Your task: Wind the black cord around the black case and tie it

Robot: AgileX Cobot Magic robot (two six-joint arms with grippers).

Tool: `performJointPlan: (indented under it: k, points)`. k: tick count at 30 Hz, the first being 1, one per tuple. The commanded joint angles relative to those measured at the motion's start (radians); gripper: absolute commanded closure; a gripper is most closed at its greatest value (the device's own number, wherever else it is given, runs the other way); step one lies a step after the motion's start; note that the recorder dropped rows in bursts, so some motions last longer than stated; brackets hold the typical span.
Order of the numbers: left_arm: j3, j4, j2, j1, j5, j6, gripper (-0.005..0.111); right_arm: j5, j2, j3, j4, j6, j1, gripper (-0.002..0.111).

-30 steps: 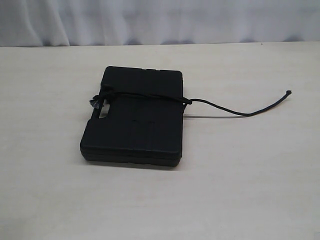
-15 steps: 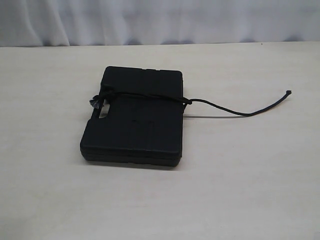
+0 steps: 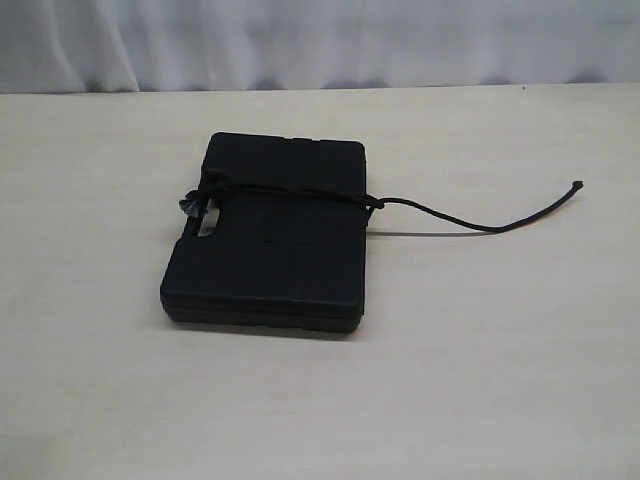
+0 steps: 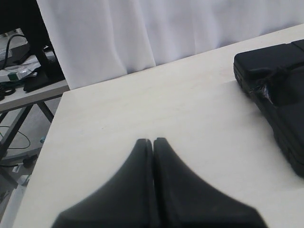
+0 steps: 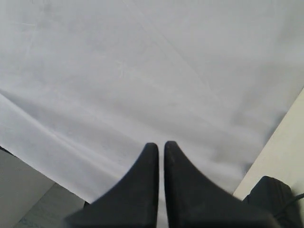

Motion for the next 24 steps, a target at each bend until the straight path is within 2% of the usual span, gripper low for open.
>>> performJointPlan:
  k: [1, 24]
  points:
    - [0.003, -0.010, -0.004, 0.004, -0.001, -0.005, 0.107, 0.006, -0.006, 0.004, -0.012, 0.002, -0.009, 0.104]
    - [0.003, -0.005, -0.004, 0.004, -0.005, -0.005, 0.107, 0.463, -0.006, 0.004, -0.051, 0.002, -0.009, 0.104]
